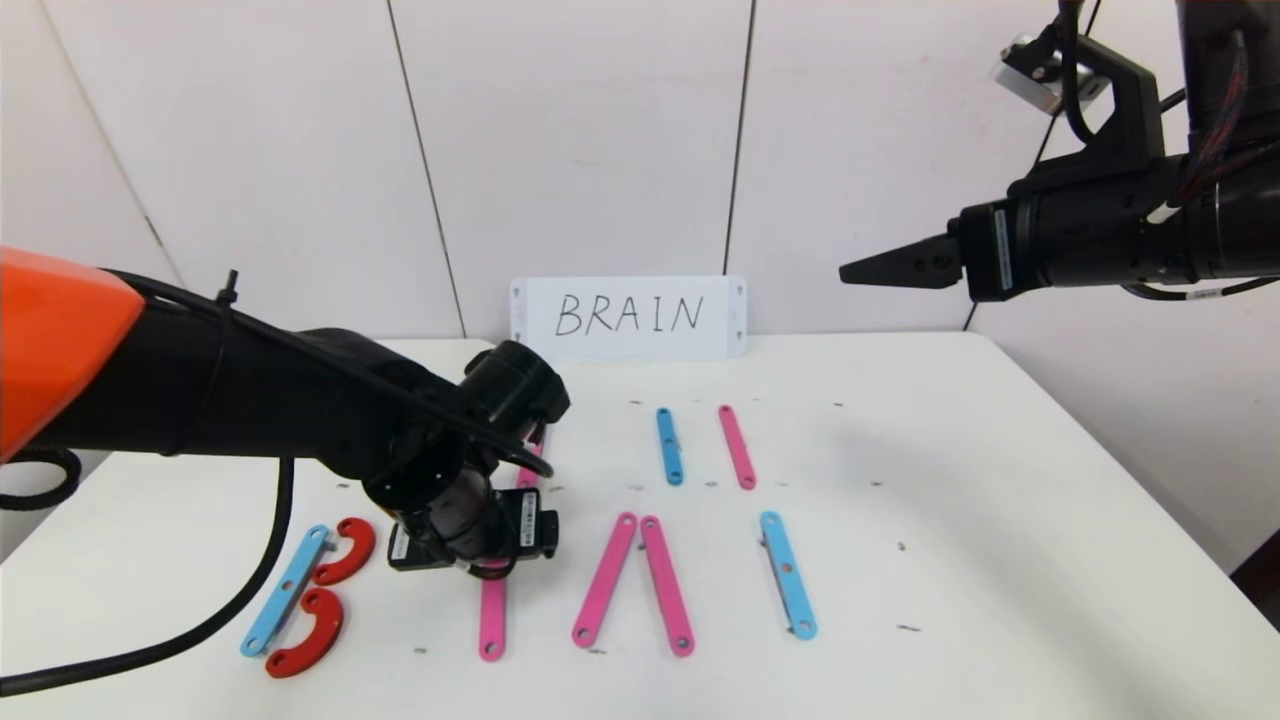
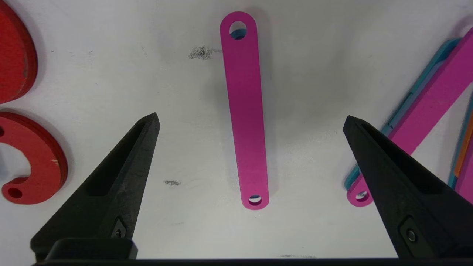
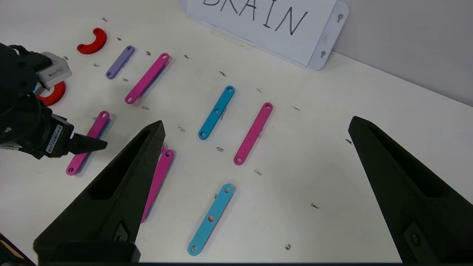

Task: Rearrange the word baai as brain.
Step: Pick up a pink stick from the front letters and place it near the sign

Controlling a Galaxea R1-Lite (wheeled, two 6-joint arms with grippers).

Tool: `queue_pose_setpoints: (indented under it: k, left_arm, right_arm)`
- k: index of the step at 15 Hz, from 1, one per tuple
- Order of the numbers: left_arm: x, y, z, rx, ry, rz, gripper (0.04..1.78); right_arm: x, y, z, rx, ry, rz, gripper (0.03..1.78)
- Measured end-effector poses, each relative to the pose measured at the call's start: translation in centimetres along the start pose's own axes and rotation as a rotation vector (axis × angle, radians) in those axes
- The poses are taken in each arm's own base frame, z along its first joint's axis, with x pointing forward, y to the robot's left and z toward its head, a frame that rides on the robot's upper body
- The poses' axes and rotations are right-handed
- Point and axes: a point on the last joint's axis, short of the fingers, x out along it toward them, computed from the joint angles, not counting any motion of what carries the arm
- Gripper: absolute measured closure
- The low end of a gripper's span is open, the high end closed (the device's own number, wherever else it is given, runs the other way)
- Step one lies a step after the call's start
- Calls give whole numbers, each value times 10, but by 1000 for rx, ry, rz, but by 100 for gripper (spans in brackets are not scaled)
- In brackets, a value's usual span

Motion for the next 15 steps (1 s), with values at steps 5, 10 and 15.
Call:
queue_pose_setpoints:
  k: [5, 10, 15]
  left_arm:
    - [14, 3, -10, 3, 27, 0, 8]
    - [16, 4, -12, 3, 35, 3, 21]
    - [19, 3, -14, 2, 38, -15, 95]
  right_arm:
    - [0, 0, 0, 0, 0, 0, 7]
    - [0, 0, 0, 0, 0, 0, 7]
    - [0, 0, 0, 0, 0, 0, 7]
